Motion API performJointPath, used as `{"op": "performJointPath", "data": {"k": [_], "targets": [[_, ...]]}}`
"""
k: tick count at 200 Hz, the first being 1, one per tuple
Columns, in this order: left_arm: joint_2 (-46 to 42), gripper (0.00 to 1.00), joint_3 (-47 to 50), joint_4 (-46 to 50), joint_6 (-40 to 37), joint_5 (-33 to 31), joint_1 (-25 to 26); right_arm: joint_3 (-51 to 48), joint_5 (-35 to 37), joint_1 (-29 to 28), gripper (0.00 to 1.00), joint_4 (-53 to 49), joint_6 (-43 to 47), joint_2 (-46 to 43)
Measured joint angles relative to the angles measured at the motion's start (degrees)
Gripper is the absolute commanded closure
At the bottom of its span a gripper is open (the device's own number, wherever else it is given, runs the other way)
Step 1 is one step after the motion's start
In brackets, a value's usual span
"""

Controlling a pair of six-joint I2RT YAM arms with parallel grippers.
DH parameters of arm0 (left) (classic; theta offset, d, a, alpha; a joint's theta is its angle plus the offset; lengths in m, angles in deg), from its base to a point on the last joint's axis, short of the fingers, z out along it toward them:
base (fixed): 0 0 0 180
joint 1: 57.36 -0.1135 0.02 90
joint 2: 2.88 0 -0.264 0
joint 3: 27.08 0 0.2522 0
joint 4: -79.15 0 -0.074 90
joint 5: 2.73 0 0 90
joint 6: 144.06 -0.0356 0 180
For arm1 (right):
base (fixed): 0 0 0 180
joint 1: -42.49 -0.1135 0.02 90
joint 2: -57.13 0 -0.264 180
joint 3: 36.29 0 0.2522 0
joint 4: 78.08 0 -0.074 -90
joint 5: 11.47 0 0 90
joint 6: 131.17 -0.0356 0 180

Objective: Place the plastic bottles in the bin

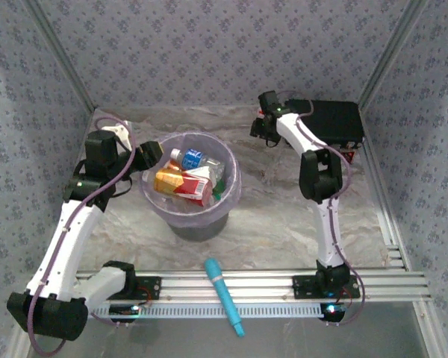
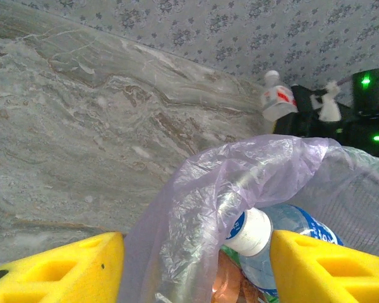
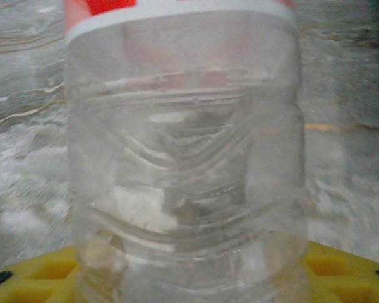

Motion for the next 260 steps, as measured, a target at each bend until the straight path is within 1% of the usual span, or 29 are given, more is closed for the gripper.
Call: {"op": "performJointPath", "data": {"k": [32,76,98,114,134,153,183,214,226,248,260], "targets": [[0.1,0.37,0.0,0.1,-0.4,0.0,0.0,-3.8,-1.0,0.1,0.46,-3.8,8.0,-10.6],[1.3,0.37,-0.1,1.3,-0.8,0.0,0.0,-4.3,-8.4,0.0,0.45,-12.5,22.7,-26.0],[1.6,0.38,-0.1,1.3,-0.8,0.0,0.0,-1.2,-12.5,-2.5,0.46,-17.2,28.4,-32.4],[1.6,0.38,-0.1,1.3,-0.8,0.0,0.0,2.4,-15.4,-6.4,0.46,-20.0,31.8,-35.4],[1.6,0.38,-0.1,1.3,-0.8,0.0,0.0,5.9,-18.1,-12.1,0.45,-23.4,35.0,-37.1],[1.6,0.38,-0.2,1.3,-0.8,0.0,0.0,8.3,-19.9,-16.3,0.46,-26.6,36.8,-36.4],[1.5,0.38,-0.2,1.3,-0.8,0.0,0.0,10.9,-20.0,-19.9,0.45,-31.0,38.2,-32.5],[0.9,0.38,-0.2,1.3,-0.8,-0.2,0.0,7.8,-20.0,-22.5,0.44,-33.0,38.6,-31.5],[0.5,0.38,-0.2,1.3,-0.8,-0.3,0.0,6.4,-20.1,-23.2,0.42,-33.4,38.6,-31.7],[0.3,0.38,-0.2,1.3,-0.8,-0.4,0.0,4.6,-20.0,-23.5,0.3,-33.9,38.3,-31.9],[0.3,0.38,-0.2,1.3,-0.8,-0.5,0.0,4.4,-19.9,-23.5,0.26,-33.9,37.9,-32.0]]}}
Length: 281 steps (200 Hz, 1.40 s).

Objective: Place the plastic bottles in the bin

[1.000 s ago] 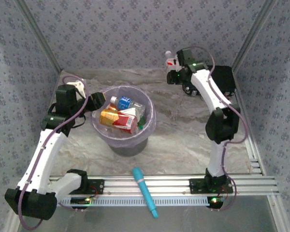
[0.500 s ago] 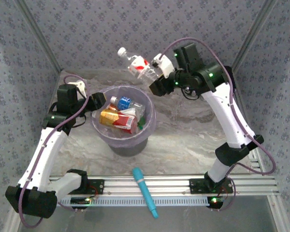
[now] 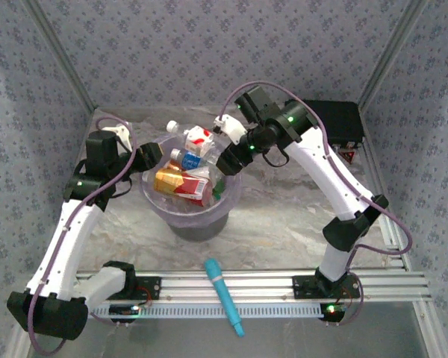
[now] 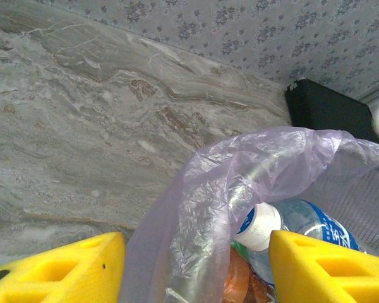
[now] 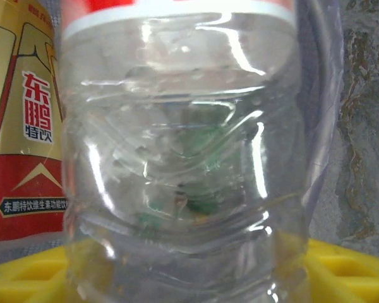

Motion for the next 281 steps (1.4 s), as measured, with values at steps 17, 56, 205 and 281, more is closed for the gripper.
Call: {"op": "performJointPath", "data": {"k": [17,56,205,281], "targets": [[0.0,0.38,0.0,0.0,0.0,0.0,0.0,0.2,0.1,0.3,0.25,0.0,-0.2,-0.4],[0.0,0.39,0.0,0.0,0.0,-0.7,0.0,5.9,-0.6,1.1,0.29,0.7,-0.9,-0.2],[-0.4,0.41,0.0,0.0,0.2,-0.8,0.0,1.9,-9.8,-0.7,0.44,11.8,-11.3,5.1],[-1.3,0.39,0.0,-0.4,1.2,-0.8,0.0,-7.8,-11.2,-0.7,0.39,25.6,-23.1,2.8]]}}
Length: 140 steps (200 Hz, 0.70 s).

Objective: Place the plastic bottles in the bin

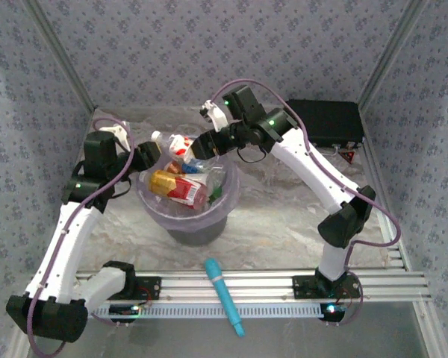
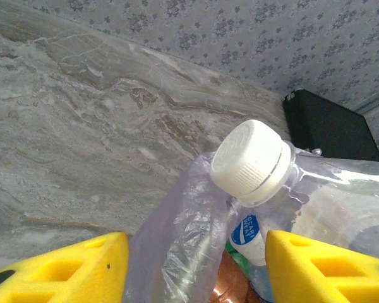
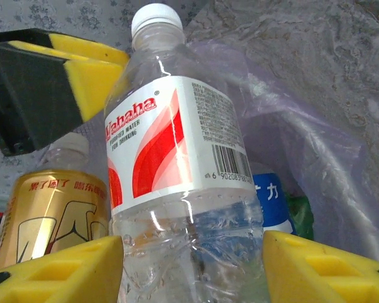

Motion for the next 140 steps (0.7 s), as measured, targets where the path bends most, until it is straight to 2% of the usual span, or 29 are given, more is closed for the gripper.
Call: {"op": "performJointPath", "data": {"k": [65,109,140], "targets": [[-0.5,0.38,-5.7,1.8,-1.2,-0.2,-0.1,0.5,0.9,0.2,0.22,-1.3,0.0,0.0],[-0.5,0.38,-7.4,6.3,-2.1,-0.2,-0.1,2.1,3.4,4.2,0.21,-3.2,0.7,-2.3],[-0.5,0.41,-9.2,13.0,-2.7,0.3,-0.1,0.3,4.0,8.5,0.28,-4.1,0.3,-6.0]]}}
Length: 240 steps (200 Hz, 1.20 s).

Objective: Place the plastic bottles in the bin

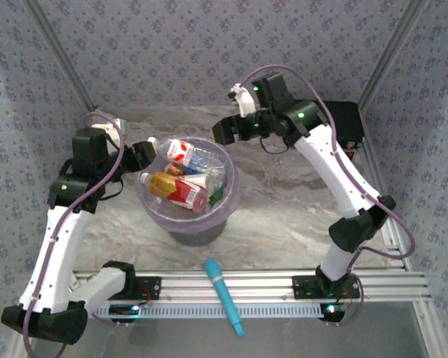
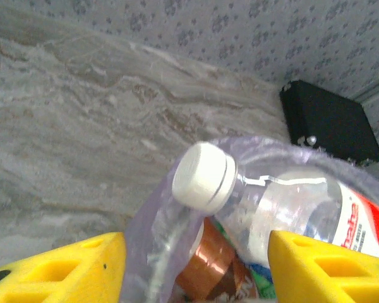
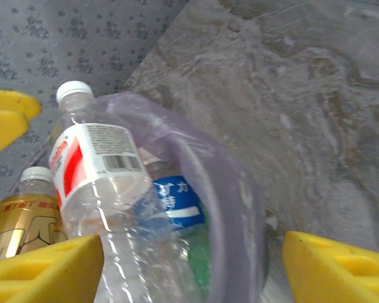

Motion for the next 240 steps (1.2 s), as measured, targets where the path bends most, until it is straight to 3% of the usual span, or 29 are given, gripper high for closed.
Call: {"op": "performJointPath", "data": {"k": [21,64,96,167,240], "targets": [[-0.5,0.46,-0.5,4.2,-0.2,0.9,0.0,-3.5,-0.2,1.4,0.29,-0.2,0.0,-2.1],[-0.9,0.47,0.1,8.0,-0.2,2.8,0.0,-14.4,-2.2,4.9,0.29,0.9,-0.6,-5.5],[-0.3,0.59,1.6,8.3,0.1,1.7,0.0,-18.2,-2.2,9.4,0.29,1.8,-1.2,-7.8],[2.3,0.91,2.4,7.3,-0.1,-1.9,0.5,-23.7,-4.2,12.3,0.28,5.4,-1.2,-11.9],[5.6,0.96,-0.6,8.2,0.2,-9.2,0.4,-28.2,-4.7,14.6,0.28,10.9,-1.9,-11.8]]}}
